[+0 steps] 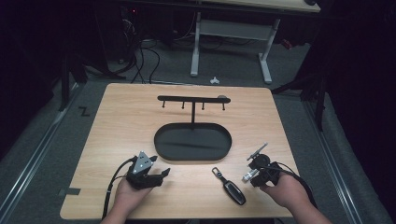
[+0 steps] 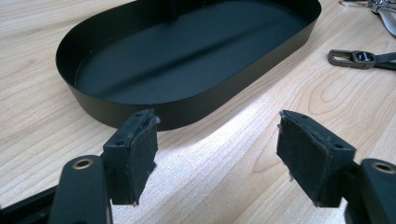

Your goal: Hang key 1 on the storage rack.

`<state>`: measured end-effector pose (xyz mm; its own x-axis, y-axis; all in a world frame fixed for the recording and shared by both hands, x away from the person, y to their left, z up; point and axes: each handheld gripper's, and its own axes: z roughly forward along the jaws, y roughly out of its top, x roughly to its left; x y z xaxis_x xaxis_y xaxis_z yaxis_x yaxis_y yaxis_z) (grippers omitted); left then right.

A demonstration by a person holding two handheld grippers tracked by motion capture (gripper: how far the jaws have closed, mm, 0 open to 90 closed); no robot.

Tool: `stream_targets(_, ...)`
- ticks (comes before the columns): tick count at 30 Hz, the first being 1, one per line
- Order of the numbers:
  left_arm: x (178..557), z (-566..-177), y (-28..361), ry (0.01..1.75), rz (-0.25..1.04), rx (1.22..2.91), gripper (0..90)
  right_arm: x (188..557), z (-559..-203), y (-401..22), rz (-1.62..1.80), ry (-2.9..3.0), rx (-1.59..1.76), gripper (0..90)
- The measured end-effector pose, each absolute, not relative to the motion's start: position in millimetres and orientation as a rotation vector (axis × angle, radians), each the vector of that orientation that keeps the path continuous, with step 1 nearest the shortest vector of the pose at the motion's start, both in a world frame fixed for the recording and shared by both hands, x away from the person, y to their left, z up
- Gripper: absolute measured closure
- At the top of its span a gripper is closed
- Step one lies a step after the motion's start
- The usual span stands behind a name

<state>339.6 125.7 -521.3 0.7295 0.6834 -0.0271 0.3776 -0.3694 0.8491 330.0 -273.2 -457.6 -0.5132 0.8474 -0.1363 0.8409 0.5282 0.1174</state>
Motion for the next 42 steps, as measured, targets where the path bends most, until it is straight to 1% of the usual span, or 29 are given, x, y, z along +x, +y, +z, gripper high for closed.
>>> stream_targets(9,339.8,-521.8,125.5,0.802,0.411,2.001,29.4,340.6,-452.5,-264.9,0.004,2.615,1.549,45.8)
stream_targets(20,339.0,-521.7,127.3,0.801,0.413,2.009,29.4,347.5,-446.7,-240.6,0.042,2.675,1.512,43.1)
stream_targets(31,334.8,-521.4,138.5,0.823,0.429,2.003,29.3,353.6,-459.1,-203.7,0.048,2.766,1.446,43.1)
stream_targets(40,330.0,-521.7,152.3,0.858,0.437,1.988,29.4,361.2,-469.7,-179.0,0.052,2.802,1.439,45.3)
stream_targets(42,329.0,-521.4,154.7,0.866,0.44,1.978,29.4,364.9,-472.0,-177.6,0.069,2.827,1.368,46.5)
